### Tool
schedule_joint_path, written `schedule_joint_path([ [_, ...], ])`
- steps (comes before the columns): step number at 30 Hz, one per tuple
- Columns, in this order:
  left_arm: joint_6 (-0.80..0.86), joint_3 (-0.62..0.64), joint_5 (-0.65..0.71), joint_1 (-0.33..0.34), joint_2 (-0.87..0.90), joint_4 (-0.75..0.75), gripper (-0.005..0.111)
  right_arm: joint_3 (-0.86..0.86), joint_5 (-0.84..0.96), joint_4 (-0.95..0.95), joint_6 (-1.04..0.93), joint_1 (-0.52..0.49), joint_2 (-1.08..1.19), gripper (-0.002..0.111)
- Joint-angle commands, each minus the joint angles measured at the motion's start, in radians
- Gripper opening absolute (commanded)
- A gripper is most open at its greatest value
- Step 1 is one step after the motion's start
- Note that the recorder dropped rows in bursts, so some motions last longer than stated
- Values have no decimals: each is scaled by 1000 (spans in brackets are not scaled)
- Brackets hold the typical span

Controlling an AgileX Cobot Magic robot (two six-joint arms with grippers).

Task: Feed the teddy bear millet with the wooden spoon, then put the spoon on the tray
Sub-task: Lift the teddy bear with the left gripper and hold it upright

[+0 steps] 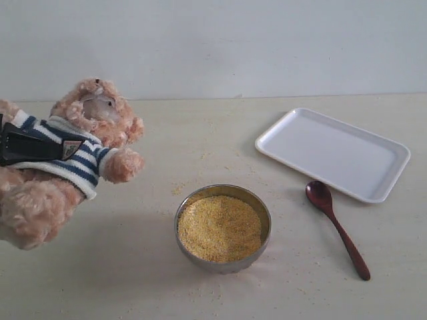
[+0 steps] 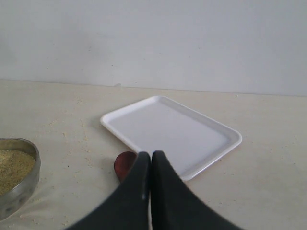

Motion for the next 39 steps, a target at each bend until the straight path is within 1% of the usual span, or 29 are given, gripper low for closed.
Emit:
schedule_joint_path([
  [1, 20, 120, 33, 30, -141, -56, 5, 0, -1, -1, 0, 1, -5, 1],
  [10, 7, 334, 33, 83, -325, -66, 5, 0, -1, -1, 3, 1, -5, 1],
  [14, 38, 431, 33, 117, -391, -64, 5, 0, -1, -1, 3, 1, -5, 1],
  [17, 48, 479, 33, 147, -425, -64, 5, 0, -1, -1, 3, 1, -5, 1],
  [22, 48, 502, 33, 179, -436, -59, 5, 0, -1, -1, 3, 1, -5, 1],
  [39, 48, 502, 33, 179, -436, -68, 5, 0, -1, -1, 3, 1, -5, 1],
])
